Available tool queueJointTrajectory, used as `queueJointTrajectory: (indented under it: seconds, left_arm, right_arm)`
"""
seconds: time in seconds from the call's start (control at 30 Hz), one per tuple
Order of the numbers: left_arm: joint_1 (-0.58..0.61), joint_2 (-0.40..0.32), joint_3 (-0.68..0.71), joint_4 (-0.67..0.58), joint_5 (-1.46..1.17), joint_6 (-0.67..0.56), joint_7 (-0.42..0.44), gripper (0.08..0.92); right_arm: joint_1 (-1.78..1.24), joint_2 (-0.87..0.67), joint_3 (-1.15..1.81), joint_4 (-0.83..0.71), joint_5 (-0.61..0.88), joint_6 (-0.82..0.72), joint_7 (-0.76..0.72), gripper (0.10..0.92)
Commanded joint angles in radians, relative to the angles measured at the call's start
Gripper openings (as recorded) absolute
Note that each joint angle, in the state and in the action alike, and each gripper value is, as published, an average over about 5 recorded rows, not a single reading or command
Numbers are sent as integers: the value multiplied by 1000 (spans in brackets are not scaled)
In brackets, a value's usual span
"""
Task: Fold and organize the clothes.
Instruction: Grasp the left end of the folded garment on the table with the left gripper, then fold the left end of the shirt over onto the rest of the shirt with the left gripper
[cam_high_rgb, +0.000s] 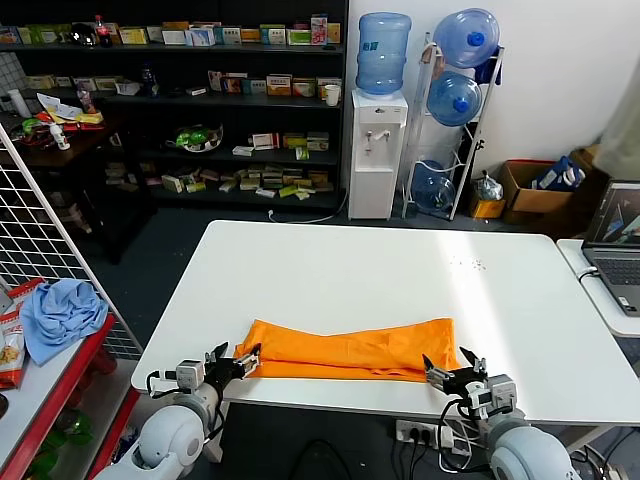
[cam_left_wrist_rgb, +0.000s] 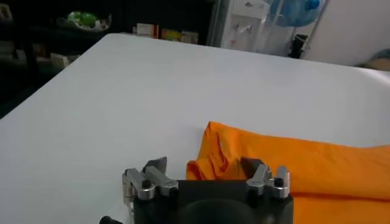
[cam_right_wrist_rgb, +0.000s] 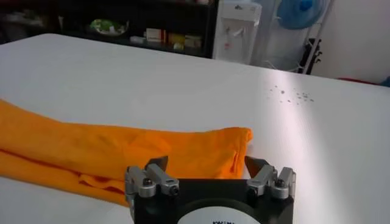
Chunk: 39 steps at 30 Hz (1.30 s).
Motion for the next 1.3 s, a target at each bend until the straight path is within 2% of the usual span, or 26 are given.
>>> queueJointTrajectory:
  seconds: [0.03,0.77,0.97,1.3]
  left_arm:
    - [-15,-18,5,26,-41,28,5,770]
    - [-36,23,-26,23,-48,25,40,152]
    - [-71,98,-101,70,-68,29,36,129]
    - [-128,276,-190,161,-71,19,26,129]
  right_arm:
    - [-4,4,-2,14,-4,-2,2,823]
    - [15,18,-15,-1,-5,12,12,823]
    - [30,19,-26,-8,-5,22,17,823]
    - [53,28,-44,-22,-28,49,20,823]
